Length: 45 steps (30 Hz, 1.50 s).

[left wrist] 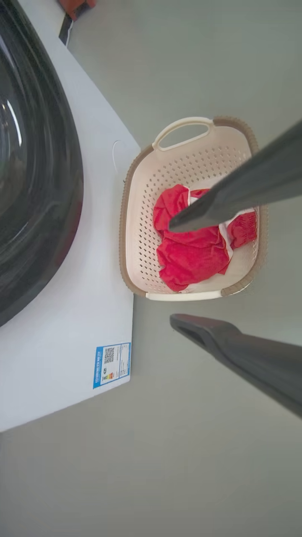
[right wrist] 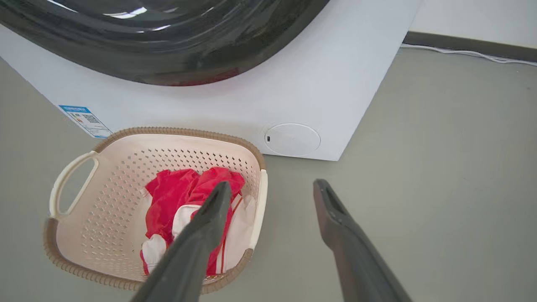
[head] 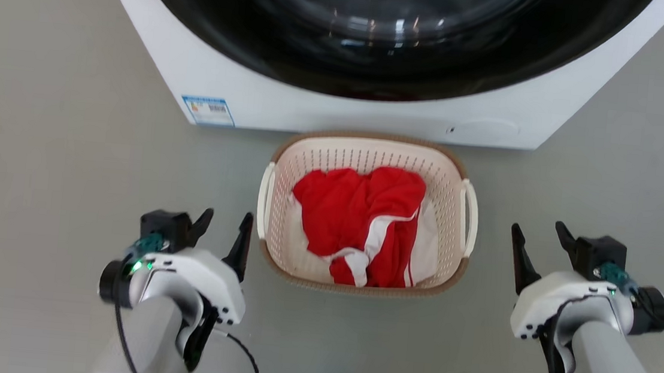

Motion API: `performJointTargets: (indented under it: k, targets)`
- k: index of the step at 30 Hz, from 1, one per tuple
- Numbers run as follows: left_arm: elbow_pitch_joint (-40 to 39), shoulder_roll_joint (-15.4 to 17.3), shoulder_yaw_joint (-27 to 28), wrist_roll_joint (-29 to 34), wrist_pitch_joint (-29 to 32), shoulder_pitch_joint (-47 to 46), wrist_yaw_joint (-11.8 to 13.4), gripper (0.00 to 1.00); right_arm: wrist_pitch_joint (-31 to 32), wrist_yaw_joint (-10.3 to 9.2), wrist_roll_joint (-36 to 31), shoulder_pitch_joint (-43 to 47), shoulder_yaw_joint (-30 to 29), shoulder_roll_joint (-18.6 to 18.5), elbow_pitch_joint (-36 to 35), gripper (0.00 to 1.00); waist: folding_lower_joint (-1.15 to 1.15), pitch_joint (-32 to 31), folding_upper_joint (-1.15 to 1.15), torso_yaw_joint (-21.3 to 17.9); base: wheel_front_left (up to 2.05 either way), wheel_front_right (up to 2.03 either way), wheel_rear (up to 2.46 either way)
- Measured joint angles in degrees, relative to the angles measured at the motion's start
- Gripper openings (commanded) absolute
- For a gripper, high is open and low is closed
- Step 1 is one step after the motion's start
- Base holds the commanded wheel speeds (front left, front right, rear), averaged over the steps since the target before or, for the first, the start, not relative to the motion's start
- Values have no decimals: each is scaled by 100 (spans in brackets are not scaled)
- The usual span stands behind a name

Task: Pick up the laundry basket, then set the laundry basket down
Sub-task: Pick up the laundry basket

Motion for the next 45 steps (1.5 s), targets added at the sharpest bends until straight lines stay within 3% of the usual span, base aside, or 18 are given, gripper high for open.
performJointTargets:
  k: [8, 21, 33, 45]
  targets:
    - [790, -14, -448, -229, 1, -878, -63, 100, 12, 0, -255, -741, 11, -4, 723, 100, 0, 687, 0, 44, 0, 0, 0]
    - [1066, -24, -634, -508, 0, -1708, -2, 100, -192, 0, -299, -1529, 34, 2, 1348, 100, 0, 1723, 0, 9, 0, 0, 0]
    - [1305, -21, -609, -375, 0, -2163, 74, 100, -298, 0, -347, -1869, 90, -1, 1484, 100, 0, 2216, 0, -83, 0, 0, 0]
    - [1581, -9, -547, -270, 0, -2601, 87, 100, -300, 0, -178, -1987, 296, -1, 1020, 100, 0, 2620, 0, -109, 0, 0, 0]
